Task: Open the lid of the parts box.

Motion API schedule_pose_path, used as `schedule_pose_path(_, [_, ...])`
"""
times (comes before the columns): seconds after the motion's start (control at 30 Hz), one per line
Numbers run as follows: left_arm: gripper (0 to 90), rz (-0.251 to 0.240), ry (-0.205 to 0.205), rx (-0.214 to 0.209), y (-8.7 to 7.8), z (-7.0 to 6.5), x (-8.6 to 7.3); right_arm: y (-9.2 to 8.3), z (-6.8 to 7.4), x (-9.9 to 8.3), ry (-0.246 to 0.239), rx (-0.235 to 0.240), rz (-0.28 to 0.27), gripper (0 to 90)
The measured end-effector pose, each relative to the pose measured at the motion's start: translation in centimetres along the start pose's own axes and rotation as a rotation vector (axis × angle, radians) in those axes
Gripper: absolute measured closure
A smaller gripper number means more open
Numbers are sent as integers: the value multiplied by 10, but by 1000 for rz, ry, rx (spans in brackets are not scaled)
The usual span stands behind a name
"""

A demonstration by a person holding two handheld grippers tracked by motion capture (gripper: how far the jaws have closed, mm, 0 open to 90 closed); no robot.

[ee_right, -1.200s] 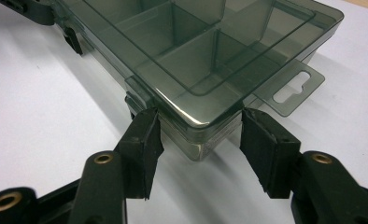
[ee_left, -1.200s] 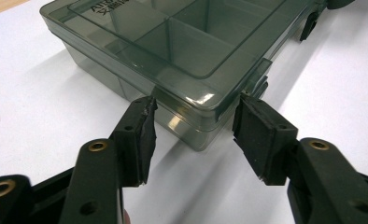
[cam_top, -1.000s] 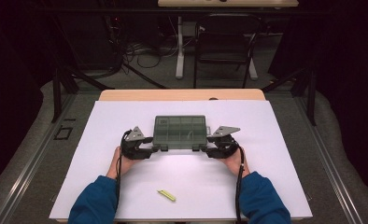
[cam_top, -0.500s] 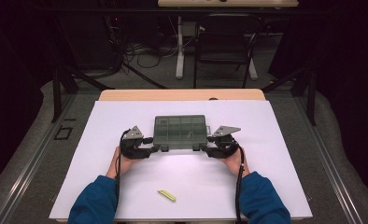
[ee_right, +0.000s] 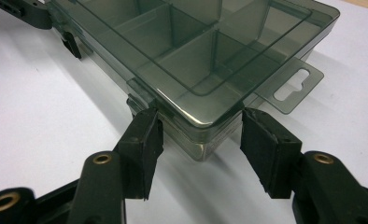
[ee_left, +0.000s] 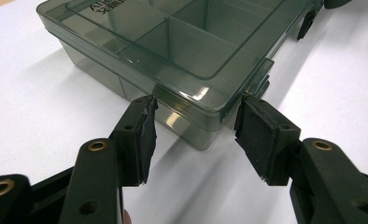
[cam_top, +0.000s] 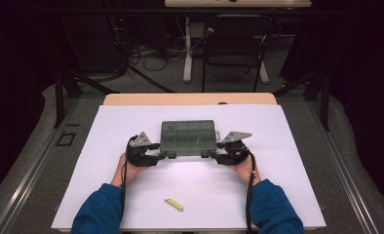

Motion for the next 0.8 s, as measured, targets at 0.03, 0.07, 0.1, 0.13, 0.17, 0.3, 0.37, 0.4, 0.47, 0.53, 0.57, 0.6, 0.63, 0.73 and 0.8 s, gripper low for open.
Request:
schedule_pose_path(0.03, [466,0,1,0,0,0,0,0,0,0,1,2,-2,464])
schedule_pose_path(0.07, [466,1,2,-2,0,0,0,1,0,0,3,2,-3,464])
schedule_pose_path(0.1, [467,3,6,-1,0,0,0,1,0,0,2,1,-3,468])
schedule_pose_path(0.13, [468,4,9,-2,0,0,0,0,0,0,0,1,-2,469])
schedule_pose_path(0.17, [469,3,8,-2,0,0,0,0,0,0,1,1,-2,472])
schedule_pose_path(0.3, [466,1,23,7,0,-1,0,0,0,0,0,0,-3,474])
schedule_pose_path(0.37, [465,0,21,10,0,-2,0,0,0,0,-5,-4,1,475])
schedule_pose_path(0.4, [464,0,24,12,0,-2,0,0,0,0,-5,-5,0,475])
schedule_pose_path(0.47, [465,-3,18,11,0,-2,-1,0,0,0,-5,-5,0,476])
schedule_pose_path(0.53, [468,-8,6,6,0,-1,-1,0,0,0,-3,-4,0,476])
schedule_pose_path(0.57, [472,-14,-3,1,0,-1,-1,0,0,0,-1,-3,4,476])
schedule_pose_path(0.6, [480,-19,-15,-6,-1,0,-1,0,0,0,-1,-5,-1,476])
schedule_pose_path(0.63, [490,-20,-17,-8,-1,0,-1,0,0,0,2,-4,5,476])
schedule_pose_path(0.73, [495,-20,-24,-7,-1,-1,-1,0,0,0,3,-5,-2,479])
schedule_pose_path(0.8, [496,-21,-28,-8,-1,-1,-1,-1,0,0,5,-5,1,480])
Point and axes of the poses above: each handheld gripper's, and its own axes: y roughly forward along the jaws, x roughly out of its top, z roughly to its left, the point moved 2 cm from there along y, roughly forward along the jaws, and after that the axes turned 4 degrees about -y, right-handed, at the moved point
